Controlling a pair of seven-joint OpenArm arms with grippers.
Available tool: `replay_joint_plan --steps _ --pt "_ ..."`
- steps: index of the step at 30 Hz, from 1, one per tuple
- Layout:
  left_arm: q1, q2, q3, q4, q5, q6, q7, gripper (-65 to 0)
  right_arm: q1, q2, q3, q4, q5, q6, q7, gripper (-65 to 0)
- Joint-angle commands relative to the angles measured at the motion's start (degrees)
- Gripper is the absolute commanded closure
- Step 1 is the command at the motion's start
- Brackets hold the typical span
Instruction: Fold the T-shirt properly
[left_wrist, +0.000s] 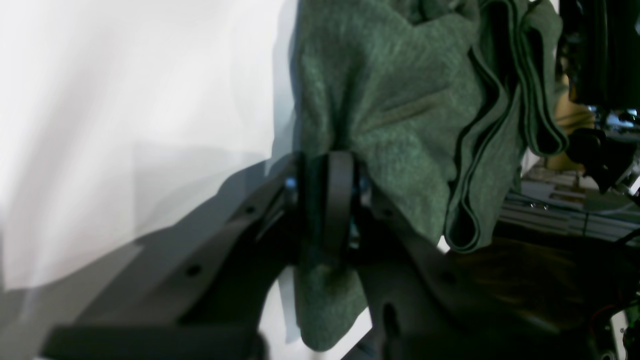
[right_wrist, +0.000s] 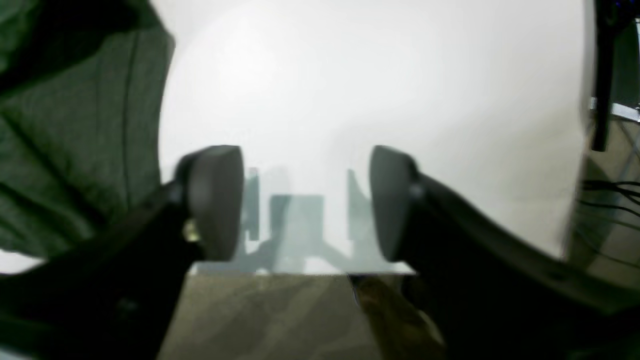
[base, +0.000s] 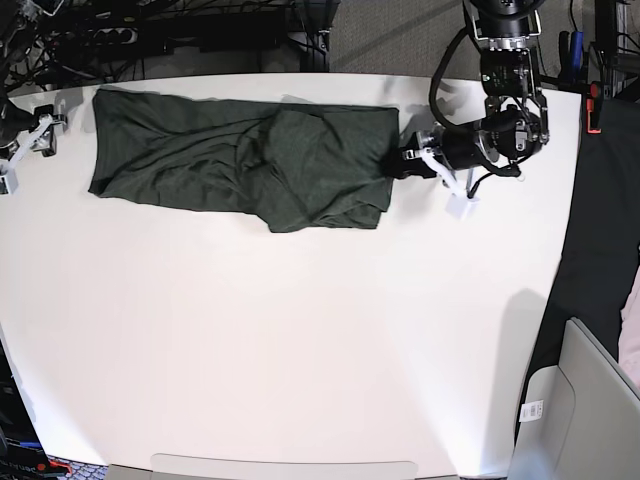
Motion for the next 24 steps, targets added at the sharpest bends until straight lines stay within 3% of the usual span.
replay_joint_plan --steps 1,6,13,24 --pt "-0.41 -0.30 0.06 0.62 0.73 0.20 0.33 -0.1 1.38 0.64 0.29 -0.53 0.41 0.21 0.55 -41.6" --pt "-0.32 0.05 0.41 0.62 0.73 0.20 0.33 -0.1 4.20 -2.08 -2.61 -5.54 1.12 0.21 0.37 -41.6" --pt "-0.32 0.14 0.41 0.62 0.73 0.20 0.33 -0.1 5.34 -5.86 -2.53 -8.97 11.23 0.21 -4.20 -41.6" --pt "-0.41 0.22 0.50 0.36 0.73 0.20 0.33 -0.1 5.34 -10.08 -1.82 -9.85 17.03 0.21 -6.09 -41.6"
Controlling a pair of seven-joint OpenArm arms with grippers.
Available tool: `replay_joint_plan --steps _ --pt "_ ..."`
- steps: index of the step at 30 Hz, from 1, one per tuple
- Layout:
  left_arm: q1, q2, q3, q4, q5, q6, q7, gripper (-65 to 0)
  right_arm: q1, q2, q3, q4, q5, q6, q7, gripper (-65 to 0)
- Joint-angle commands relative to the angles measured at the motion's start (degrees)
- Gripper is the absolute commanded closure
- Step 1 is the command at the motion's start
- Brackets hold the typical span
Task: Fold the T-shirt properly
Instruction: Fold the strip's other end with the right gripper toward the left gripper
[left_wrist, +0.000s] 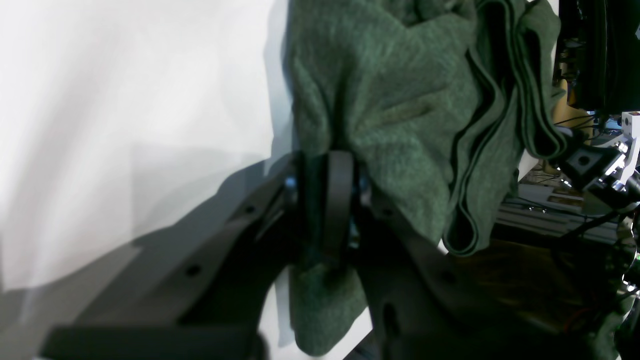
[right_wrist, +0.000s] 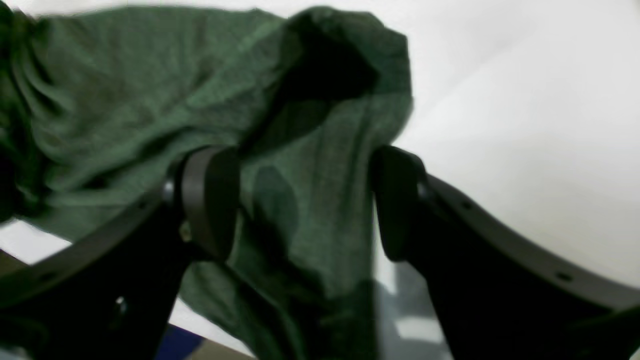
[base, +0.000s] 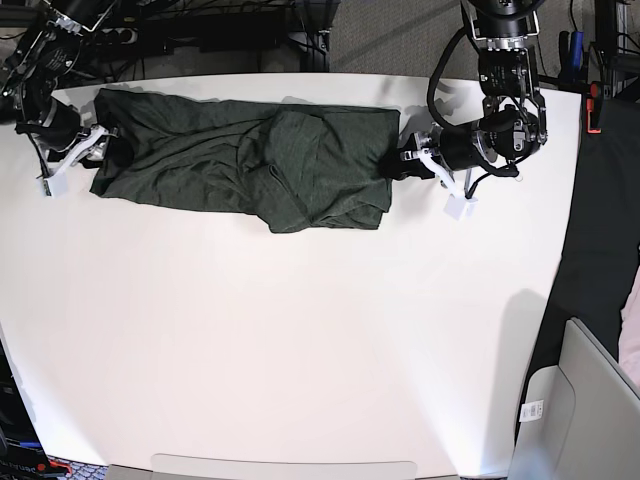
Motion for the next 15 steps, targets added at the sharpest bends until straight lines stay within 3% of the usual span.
replay_joint_plan --steps 1,4,15 --pt "-0.39 -0.26 0.17 0.33 0.49 0.18 0.57 -0.1 0.18 0.12 -0.14 0.29 -0.59 -0.12 -1.85 -41.6" --pt "-0.39 -0.26 0.17 0.33 0.49 0.18 0.57 -0.1 -0.17 -0.32 -0.14 0.29 -0.41 -0.12 -1.85 -41.6" --pt "-0.39 -0.26 0.17 0.33 0.66 0.18 0.48 -0.1 -0.78 -6.91 -0.49 0.20 2.05 -0.12 -1.85 -41.4"
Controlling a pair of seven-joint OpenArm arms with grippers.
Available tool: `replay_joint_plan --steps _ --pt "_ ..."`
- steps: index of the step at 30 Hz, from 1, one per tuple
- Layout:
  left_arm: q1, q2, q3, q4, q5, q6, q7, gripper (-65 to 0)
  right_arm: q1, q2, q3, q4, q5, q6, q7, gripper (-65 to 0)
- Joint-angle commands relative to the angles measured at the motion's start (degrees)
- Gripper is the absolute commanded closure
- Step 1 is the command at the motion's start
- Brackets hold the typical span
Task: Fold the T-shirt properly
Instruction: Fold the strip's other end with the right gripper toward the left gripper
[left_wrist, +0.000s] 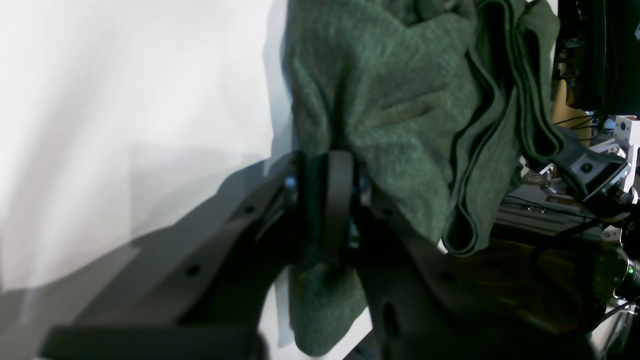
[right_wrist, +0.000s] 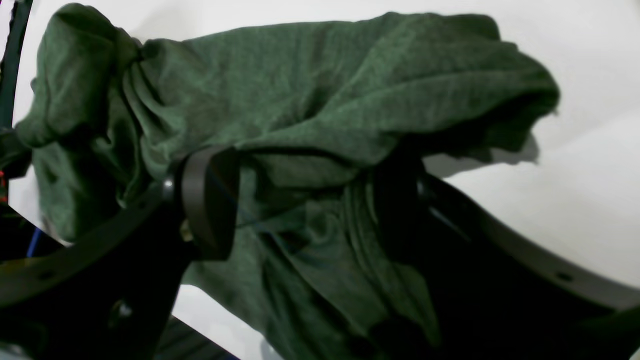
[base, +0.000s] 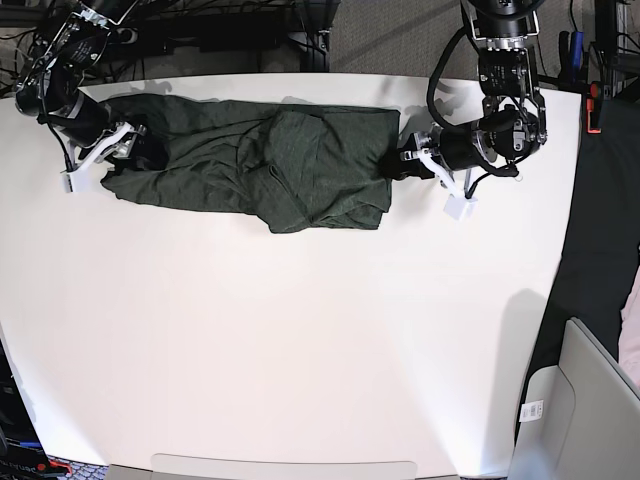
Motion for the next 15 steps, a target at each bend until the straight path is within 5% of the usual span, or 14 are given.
replay_joint_plan --steps 1,3,7,11,15 --pt "-0.39 -0.26 0.17 0.44 0.77 0.20 0.63 -0.1 0.00 -0.33 -0.18 0.07 -2.36 -0.34 -2.92 -40.2" --pt "-0.39 -0.26 0.17 0.44 0.77 0.20 0.63 -0.1 0.79 -0.42 -0.18 0.07 -2.36 -0.34 -2.92 -31.1" --pt "-0.39 -0.26 0.17 0.44 0.77 0.20 0.63 -0.2 2.46 -0.25 0.17 0.16 -2.28 -0.34 -2.92 -0.7" --pt "-0.39 -0.26 0.17 0.44 0.77 0.20 0.63 -0.2 3.61 -0.16 0.25 0.60 -0.52 -0.34 -2.92 -0.4" --pt "-0.30 -0.26 0.17 0.44 0.68 0.20 0.63 -0.2 4.22 -0.16 0.25 0.60 7.39 -0.34 -2.92 0.0"
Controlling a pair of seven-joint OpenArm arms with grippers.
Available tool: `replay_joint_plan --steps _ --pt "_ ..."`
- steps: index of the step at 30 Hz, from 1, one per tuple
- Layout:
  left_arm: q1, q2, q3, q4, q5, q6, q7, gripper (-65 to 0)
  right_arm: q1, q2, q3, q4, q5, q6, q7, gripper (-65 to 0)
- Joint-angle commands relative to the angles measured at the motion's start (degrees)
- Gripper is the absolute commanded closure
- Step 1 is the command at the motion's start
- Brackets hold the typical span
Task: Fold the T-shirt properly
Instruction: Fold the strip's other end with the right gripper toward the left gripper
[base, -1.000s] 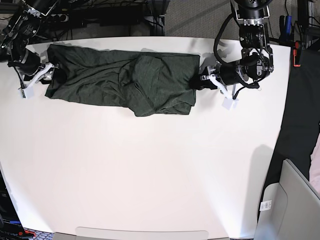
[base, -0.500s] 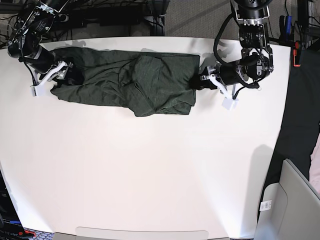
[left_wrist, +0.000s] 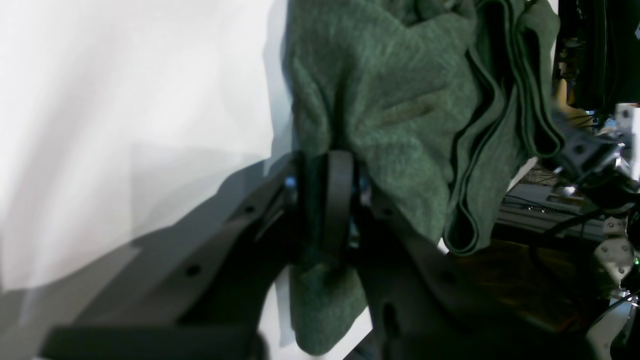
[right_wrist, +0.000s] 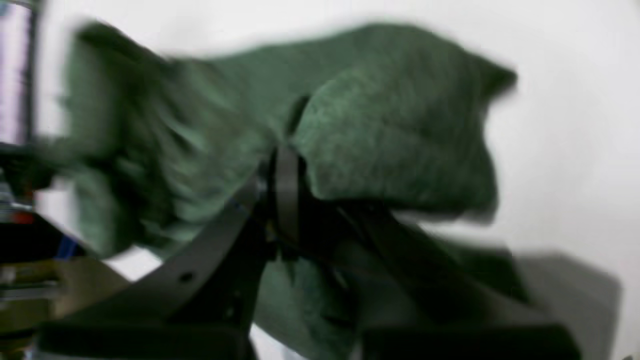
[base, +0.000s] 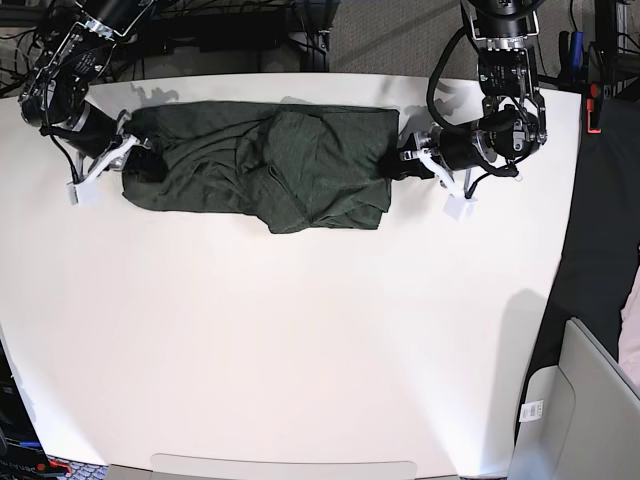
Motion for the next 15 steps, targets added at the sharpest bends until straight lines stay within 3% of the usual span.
replay_joint_plan --steps 1,7,15 --pt "-0.32 -0.28 0.17 0.44 0.66 0.20 0.68 -0.2 1.23 0.63 0.15 1.06 3.03 0.12 0.49 0.0" --pt "-0.06 0.78 2.10 0.44 0.75 0.20 0.24 -0.2 1.67 0.01 -0.21 3.78 11.65 0.12 0.49 0.0" --pt "-0.06 0.95 3.60 0.35 0.84 0.20 -0.03 -0.2 3.16 -6.58 -3.90 9.94 13.06 0.12 0.49 0.0"
